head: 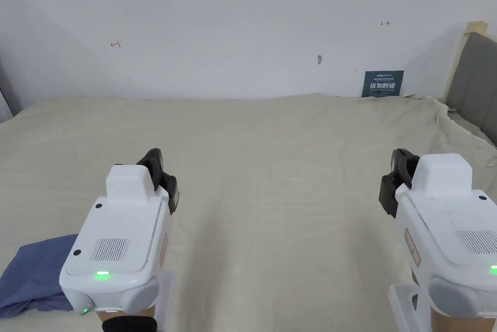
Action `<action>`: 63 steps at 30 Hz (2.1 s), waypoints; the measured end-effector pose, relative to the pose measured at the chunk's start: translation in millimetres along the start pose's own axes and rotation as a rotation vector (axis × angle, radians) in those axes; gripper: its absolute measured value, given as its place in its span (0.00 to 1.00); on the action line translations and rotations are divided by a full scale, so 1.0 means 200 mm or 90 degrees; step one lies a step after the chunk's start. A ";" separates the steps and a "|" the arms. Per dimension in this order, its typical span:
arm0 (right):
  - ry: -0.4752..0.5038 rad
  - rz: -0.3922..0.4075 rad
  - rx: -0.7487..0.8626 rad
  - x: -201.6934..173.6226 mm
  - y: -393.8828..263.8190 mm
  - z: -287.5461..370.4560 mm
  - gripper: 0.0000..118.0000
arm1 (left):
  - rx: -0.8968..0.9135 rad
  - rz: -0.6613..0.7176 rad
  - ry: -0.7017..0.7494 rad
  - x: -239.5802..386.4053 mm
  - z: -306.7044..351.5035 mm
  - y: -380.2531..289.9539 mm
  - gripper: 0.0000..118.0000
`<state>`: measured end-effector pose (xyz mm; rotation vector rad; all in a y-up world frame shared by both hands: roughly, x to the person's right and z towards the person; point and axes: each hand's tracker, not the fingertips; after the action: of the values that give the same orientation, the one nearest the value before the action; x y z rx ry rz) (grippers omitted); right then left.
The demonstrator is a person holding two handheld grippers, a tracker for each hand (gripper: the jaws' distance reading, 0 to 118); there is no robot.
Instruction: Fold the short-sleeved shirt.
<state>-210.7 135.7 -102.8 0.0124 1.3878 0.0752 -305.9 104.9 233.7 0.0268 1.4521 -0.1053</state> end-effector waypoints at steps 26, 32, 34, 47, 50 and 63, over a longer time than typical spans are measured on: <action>0.005 0.003 -0.004 -0.02 -0.01 -0.01 0.00 | -0.013 -0.012 -0.025 0.04 -0.03 0.00 0.00; 0.005 0.001 -0.003 -0.02 -0.01 -0.01 0.00 | -0.014 -0.016 -0.026 0.04 -0.03 0.00 0.00; 0.005 -0.001 -0.001 -0.02 -0.02 -0.01 0.00 | -0.015 -0.013 -0.027 0.04 -0.03 0.00 0.00; 0.006 0.001 0.000 -0.02 -0.01 0.00 0.00 | -0.016 -0.009 -0.028 0.04 -0.03 0.00 0.00; 0.008 0.000 0.001 -0.02 -0.01 0.00 0.00 | -0.016 -0.007 -0.029 0.04 -0.03 0.00 0.00; 0.007 0.006 0.004 -0.01 0.00 0.01 0.00 | -0.018 -0.005 -0.031 0.04 -0.03 0.00 0.00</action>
<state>-209.4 136.2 -99.8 0.0235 1.3985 0.0784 -311.5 104.5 225.2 -0.0043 1.4050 -0.0918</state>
